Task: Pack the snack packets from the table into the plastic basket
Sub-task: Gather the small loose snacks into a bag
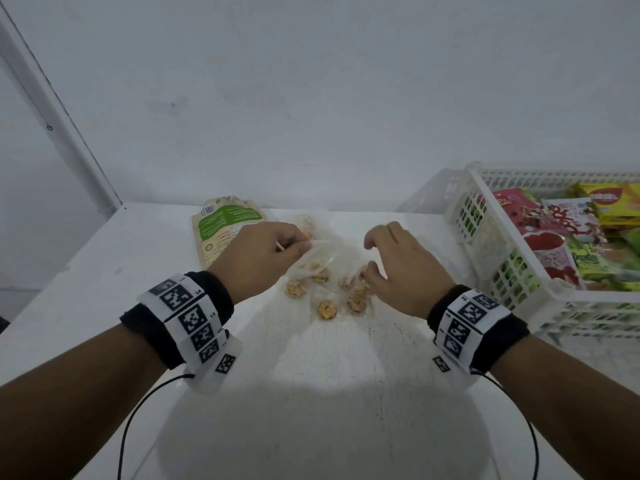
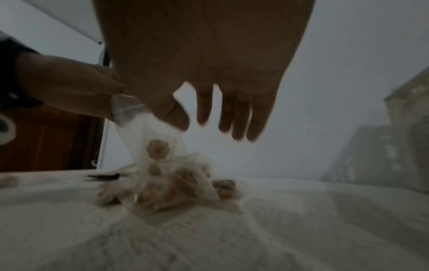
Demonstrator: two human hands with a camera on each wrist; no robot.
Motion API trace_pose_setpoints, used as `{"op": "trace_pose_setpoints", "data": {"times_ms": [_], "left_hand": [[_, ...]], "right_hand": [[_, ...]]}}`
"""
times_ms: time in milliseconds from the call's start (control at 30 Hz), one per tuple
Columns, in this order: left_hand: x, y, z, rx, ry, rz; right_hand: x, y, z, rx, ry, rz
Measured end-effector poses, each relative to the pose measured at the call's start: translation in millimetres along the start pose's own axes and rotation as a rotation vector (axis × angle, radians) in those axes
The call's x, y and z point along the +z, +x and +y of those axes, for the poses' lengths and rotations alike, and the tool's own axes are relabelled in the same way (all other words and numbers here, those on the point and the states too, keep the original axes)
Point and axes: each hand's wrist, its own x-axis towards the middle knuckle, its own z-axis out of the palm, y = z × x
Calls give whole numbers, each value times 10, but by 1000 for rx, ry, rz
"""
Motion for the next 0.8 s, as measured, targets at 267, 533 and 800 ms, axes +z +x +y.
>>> {"op": "trace_pose_setpoints", "data": {"times_ms": [267,533,800], "left_hand": [[31,20,3,1,5,-4],[20,-4,-21,-9,-11,-9],[23,-27,-16,-12,8,-14]], "right_hand": [[149,2,138,69,-22,-636],[217,65,184,59,-32,-587],[230,20,141,123,1,-528]]}}
